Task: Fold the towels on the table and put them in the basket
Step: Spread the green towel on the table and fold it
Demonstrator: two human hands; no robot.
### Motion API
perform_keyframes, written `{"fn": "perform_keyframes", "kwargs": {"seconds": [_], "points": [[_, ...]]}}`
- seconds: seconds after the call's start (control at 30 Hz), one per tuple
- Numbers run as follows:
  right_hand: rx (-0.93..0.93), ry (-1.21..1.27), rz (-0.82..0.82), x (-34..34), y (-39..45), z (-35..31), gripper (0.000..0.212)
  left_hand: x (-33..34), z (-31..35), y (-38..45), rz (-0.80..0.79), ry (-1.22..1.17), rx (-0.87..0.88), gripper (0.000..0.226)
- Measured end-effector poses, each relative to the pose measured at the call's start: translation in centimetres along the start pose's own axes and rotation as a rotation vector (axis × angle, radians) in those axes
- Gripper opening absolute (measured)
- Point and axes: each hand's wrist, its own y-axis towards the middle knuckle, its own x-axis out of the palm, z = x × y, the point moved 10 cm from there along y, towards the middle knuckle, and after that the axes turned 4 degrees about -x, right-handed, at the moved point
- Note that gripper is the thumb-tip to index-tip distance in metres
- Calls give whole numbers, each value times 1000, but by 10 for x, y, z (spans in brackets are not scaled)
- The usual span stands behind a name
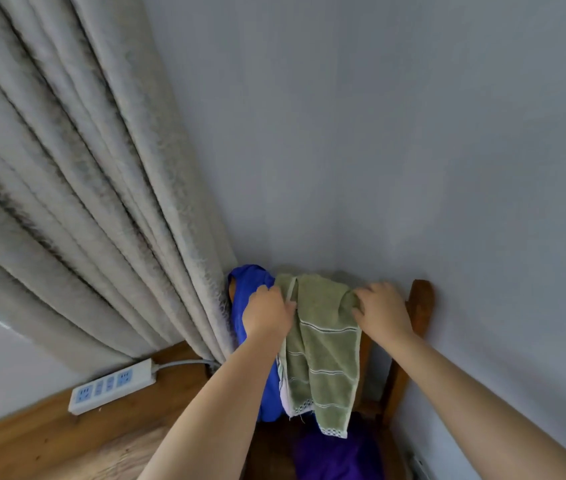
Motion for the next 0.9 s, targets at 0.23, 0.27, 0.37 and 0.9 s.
{"fn": "perform_keyframes", "kwargs": {"seconds": [0.23, 0.27, 0.37, 0.9], "points": [[-200, 81, 153, 10, 13, 2, 16, 3, 16, 17, 60, 239, 108, 30], [-211, 88, 157, 9, 13, 2, 17, 2, 16, 18, 64, 235, 110, 29], [-220, 137, 188, 6, 12, 3, 15, -1, 9, 21, 53, 93, 72, 31], [-94, 464, 685, -150, -74, -41, 27, -105, -23, -84, 242, -777, 79, 39]]}}
